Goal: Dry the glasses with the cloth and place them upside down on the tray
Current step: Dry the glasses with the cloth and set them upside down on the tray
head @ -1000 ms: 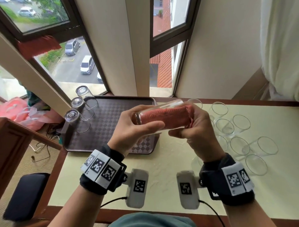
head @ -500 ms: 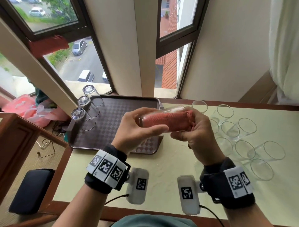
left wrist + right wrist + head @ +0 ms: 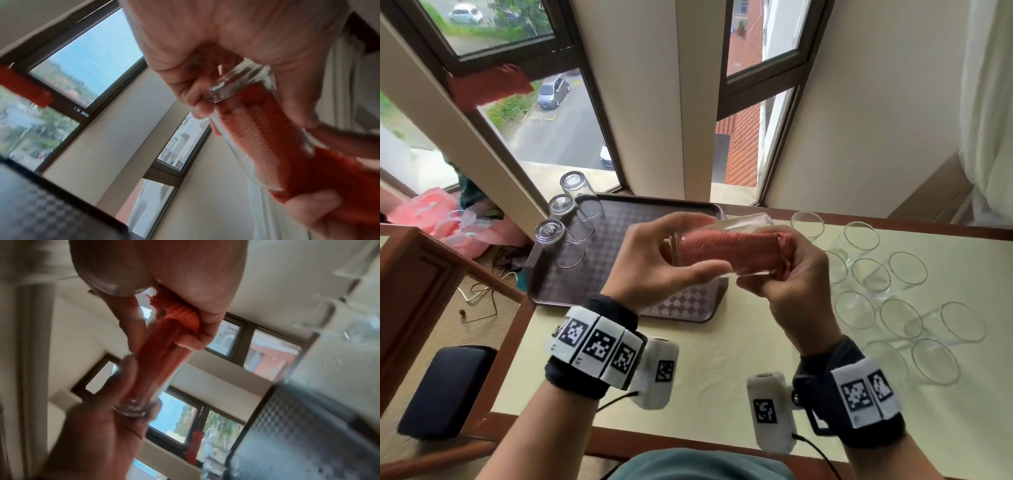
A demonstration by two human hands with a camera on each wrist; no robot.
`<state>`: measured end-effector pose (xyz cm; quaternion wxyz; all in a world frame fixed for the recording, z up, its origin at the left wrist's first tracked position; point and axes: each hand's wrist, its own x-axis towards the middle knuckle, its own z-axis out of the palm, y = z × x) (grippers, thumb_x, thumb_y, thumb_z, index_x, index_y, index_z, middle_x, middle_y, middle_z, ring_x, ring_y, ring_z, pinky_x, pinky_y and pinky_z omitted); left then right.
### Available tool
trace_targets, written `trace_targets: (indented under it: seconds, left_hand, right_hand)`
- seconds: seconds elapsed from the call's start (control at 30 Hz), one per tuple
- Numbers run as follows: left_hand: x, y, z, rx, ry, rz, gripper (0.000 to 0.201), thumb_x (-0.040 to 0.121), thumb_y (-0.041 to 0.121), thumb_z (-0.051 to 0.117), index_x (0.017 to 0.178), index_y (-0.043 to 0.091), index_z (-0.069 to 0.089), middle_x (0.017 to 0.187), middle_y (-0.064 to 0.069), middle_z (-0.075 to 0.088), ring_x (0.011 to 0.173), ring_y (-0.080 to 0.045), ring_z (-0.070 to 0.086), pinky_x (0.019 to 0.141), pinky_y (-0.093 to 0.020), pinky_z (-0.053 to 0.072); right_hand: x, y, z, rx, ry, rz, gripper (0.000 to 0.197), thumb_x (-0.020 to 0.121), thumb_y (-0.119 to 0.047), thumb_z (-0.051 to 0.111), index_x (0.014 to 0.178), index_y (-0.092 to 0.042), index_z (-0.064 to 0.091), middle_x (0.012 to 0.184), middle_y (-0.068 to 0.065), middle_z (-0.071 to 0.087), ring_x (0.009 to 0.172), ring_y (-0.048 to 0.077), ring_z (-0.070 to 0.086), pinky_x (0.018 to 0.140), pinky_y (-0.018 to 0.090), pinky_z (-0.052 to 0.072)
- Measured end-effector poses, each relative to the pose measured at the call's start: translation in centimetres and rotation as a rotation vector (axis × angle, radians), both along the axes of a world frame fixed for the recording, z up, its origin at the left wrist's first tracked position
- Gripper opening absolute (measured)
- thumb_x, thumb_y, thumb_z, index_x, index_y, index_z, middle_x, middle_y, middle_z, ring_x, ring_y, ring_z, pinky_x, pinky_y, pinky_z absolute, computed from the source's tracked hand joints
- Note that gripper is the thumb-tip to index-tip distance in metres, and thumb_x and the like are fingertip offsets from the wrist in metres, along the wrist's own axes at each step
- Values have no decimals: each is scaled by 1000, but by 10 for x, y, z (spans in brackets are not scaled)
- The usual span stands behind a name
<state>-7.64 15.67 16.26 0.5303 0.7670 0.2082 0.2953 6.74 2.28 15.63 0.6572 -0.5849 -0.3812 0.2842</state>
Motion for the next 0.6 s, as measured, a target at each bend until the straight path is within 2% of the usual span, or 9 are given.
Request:
trace_targets:
  seconds: [0.07,0.1,0.17,0.2,0.27,0.33,0.4,0.5,0.6]
  left_hand:
    - [-1,4,-1,361,27,23,71,66,56,81,123,17,65,111,11,69,92,12,66,80,-11,54]
    - [0,4,-2,480,27,25,70,68,53,80,124,14,66,113,11,67,95,14,63,84,-7,50]
    - [2,2,-7,497,23,16,70,68,50,81,125,14,65,116,10,67,99,10,63,87,-8,48]
    - [3,1,-8,400,20,-2,70,66,48,83,125,16,64,117,9,69,101,6,65,87,-12,51]
    - [4,-5,-7,30,24,-76,72,60,40,90,123,19,61,113,5,73,98,-8,72,83,-24,58]
    - [4,-11,-2,-344,26,-142,71,57,33,89,120,18,60,101,4,75,82,-10,73,67,-20,58]
    - [3,-12,-4,-453,1,-157,67,55,35,83,116,17,61,91,4,75,66,-7,70,56,-13,52]
    - [-2,-12,-8,-241,4,-62,70,57,39,91,119,15,66,100,-2,75,81,-14,74,67,-21,58]
    - [0,-10,-19,393,47,99,62,65,25,90,122,14,67,108,0,73,94,-11,71,82,-28,59]
  right_hand:
    - [-2,0,-1,-4,67,16,39,69,4,75,101,-14,62,82,-12,73,76,3,69,65,15,53]
    - [-1,0,1,2,122,28,38,70,6,76,100,-12,61,78,-11,72,71,2,67,62,13,51]
    - [3,1,7,7,214,53,38,69,14,72,96,-10,61,74,-8,72,68,3,67,60,14,52]
    - [5,1,10,12,240,67,39,65,16,69,93,-10,61,73,-7,72,69,5,68,60,16,53]
    - [9,0,11,39,269,72,45,56,24,65,86,-9,65,73,-5,72,73,9,70,59,21,57]
    - [8,-2,8,52,254,56,55,57,32,59,75,-18,72,73,-5,71,76,12,71,56,25,58]
    - [5,-4,7,35,188,58,47,56,18,61,72,-25,74,77,-5,72,83,16,72,57,28,60]
    - [5,-6,7,-45,126,102,40,62,12,70,91,-16,67,82,-5,73,81,15,71,63,26,59]
    - [9,-6,12,-130,206,195,37,69,-9,72,104,-16,60,83,-11,70,68,9,61,53,22,50]
